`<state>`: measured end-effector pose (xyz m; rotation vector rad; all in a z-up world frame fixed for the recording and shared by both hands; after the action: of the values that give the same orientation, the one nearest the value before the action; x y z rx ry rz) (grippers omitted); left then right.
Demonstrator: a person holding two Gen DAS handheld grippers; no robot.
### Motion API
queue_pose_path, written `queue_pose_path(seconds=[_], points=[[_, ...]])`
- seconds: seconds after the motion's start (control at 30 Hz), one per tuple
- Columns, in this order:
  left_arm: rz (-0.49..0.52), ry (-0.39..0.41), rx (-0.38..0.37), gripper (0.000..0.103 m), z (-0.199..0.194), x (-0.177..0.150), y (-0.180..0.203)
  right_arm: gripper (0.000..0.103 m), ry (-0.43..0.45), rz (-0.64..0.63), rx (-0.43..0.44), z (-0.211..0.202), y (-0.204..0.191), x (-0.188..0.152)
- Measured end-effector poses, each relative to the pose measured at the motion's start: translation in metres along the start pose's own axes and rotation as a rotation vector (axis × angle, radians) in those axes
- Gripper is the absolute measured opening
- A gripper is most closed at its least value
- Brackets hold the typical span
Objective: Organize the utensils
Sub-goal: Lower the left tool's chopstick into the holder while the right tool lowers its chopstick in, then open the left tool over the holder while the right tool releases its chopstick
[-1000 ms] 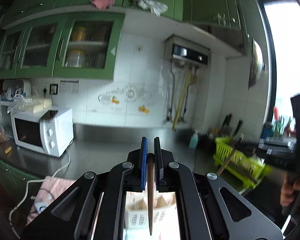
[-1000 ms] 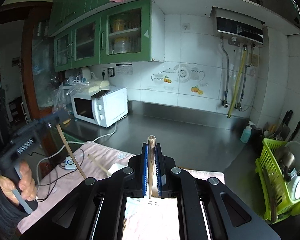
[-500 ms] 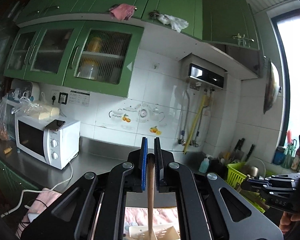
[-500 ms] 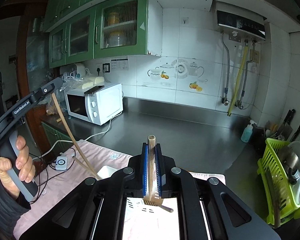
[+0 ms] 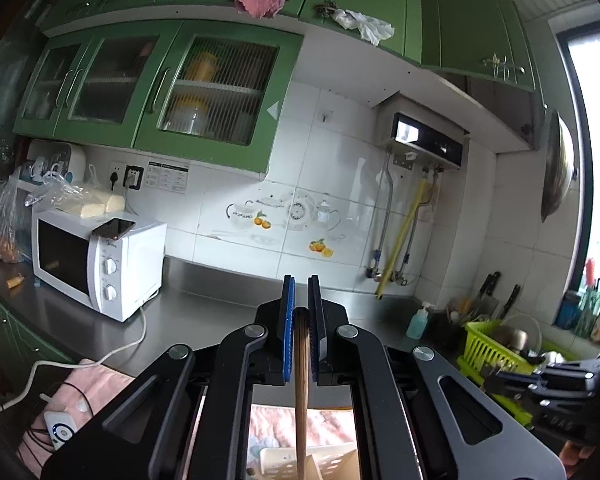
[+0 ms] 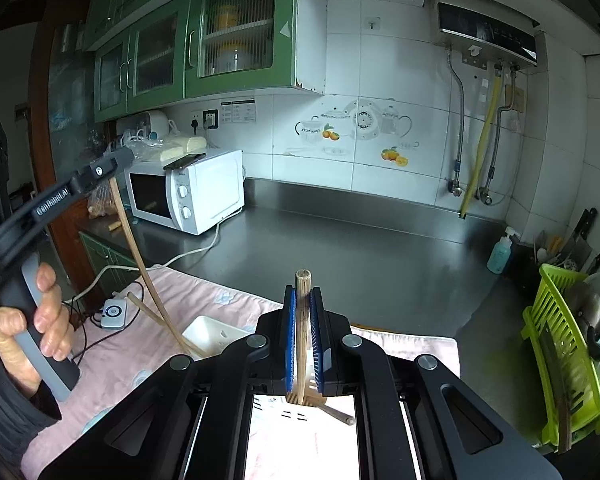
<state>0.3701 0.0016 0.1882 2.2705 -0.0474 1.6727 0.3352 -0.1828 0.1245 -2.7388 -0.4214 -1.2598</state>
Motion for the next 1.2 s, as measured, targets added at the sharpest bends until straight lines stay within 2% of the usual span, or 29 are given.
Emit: queue_pose_path(seconds=[0.3,0.47,0.67,0.8,0.87,0.9,0.97,1.07,1.1,1.13,1.2], points=[[-0.024,0.067,0.002,0.005,-0.002,0.021,0.000,0.007,-0.001,0.007,-0.004,0.005,0.007,-0.002],[-0.005,0.046,0.035,0.005,0.010,0.011,0.000,0.007,-0.007,0.023,0.006,0.010,0.011,-0.003],[-0.017,-0.024,0.033,0.005,0.027,-0.009,-0.002,0.008,-0.025,0.014,0.011,0.014,0.009,-0.009],[0.006,-0.071,0.040,0.008,0.029,-0.017,0.001,0.024,-0.009,0.019,0.010,0.006,0.009,-0.008],[0.023,-0.082,0.043,0.009,0.025,-0.020,0.004,0.024,0.003,0.015,0.003,-0.001,0.009,-0.008],[0.029,-0.093,0.042,0.012,0.022,-0.022,0.005,0.025,0.011,0.014,-0.001,-0.006,0.009,-0.008],[0.031,-0.102,0.049,0.030,0.014,-0.025,0.006,0.026,0.021,0.019,0.000,-0.016,0.009,-0.010],[0.038,-0.122,0.053,0.037,-0.003,-0.033,0.007,0.031,0.027,0.019,-0.004,-0.032,0.007,-0.020],[0.038,-0.133,0.049,0.042,-0.008,-0.036,0.007,0.034,0.027,0.020,-0.005,-0.037,0.006,-0.024],[0.040,-0.143,0.056,0.052,-0.016,-0.042,0.007,0.035,0.029,0.021,-0.006,-0.043,0.004,-0.031],[0.048,-0.152,0.077,0.056,-0.032,-0.050,0.007,0.037,0.028,0.020,-0.005,-0.053,-0.001,-0.046]])
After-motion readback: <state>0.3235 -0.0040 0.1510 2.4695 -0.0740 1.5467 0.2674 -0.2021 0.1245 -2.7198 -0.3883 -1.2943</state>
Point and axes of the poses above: each gripper's, at about its wrist camera, not at the fingertips, and z roughly the way its jaws point, y to its right, x to its top, the point moved 9 cm from there along z, roughly the way its jaws point, and after that the axes turned 13 degrees about -y, right-handed, at the moved point
